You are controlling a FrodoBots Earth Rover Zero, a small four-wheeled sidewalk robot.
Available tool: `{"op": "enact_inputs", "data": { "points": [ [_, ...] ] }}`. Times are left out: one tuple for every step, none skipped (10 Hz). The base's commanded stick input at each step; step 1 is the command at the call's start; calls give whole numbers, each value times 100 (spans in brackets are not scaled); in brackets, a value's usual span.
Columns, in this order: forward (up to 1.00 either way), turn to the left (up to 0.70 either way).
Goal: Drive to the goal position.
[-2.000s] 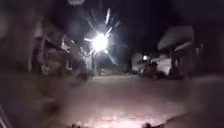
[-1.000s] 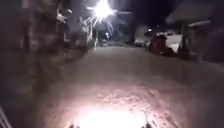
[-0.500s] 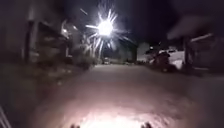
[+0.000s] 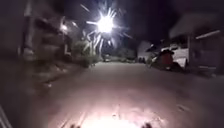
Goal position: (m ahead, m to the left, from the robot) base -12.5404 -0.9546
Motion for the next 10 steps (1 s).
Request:
{"op": "enact_inputs", "data": {
  "points": [
    [85, -14],
    [85, -23],
    [85, -31],
    [85, -34],
    [85, -21],
    [85, -4],
    [85, 0],
    [85, 0],
    [85, 0],
    [85, 0]
  ]
}}
